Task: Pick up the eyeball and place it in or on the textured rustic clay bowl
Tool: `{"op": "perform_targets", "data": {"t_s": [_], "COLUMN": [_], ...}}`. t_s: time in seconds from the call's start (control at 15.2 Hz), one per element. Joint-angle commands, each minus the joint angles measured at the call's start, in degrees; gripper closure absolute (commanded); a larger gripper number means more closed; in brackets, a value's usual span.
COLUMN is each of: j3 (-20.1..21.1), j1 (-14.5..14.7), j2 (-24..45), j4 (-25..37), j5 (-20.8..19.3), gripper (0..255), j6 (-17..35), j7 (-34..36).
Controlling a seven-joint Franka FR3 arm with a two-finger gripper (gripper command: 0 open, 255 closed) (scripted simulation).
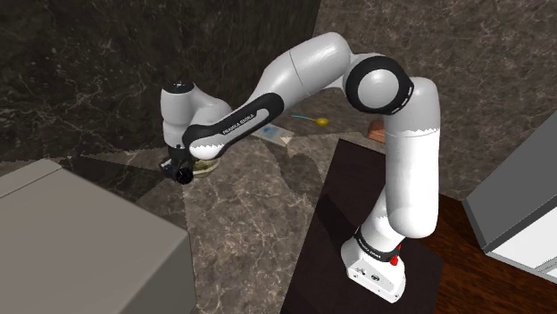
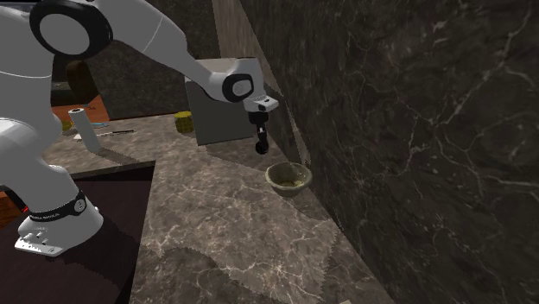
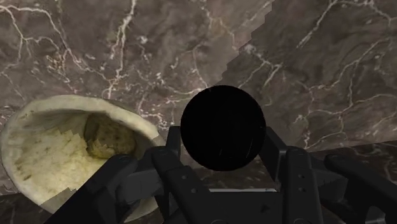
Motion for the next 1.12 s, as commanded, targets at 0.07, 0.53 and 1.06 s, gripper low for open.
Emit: {"op": "perform_targets", "data": {"t_s": [0.07, 0.53, 1.06], "j3": [0.5, 1.3, 0.2], "j1": [-0.4, -0.9, -5.0], "j2": [-1.5, -4.3, -3.0], "j4": [0.3, 1.8, 5.8], "j5": [0.9, 2.6, 4.1], "gripper": [255, 255, 255], "j6": [-1.8, -5.8, -7.5], "j7": [-0.8, -2.3, -9.1]}}
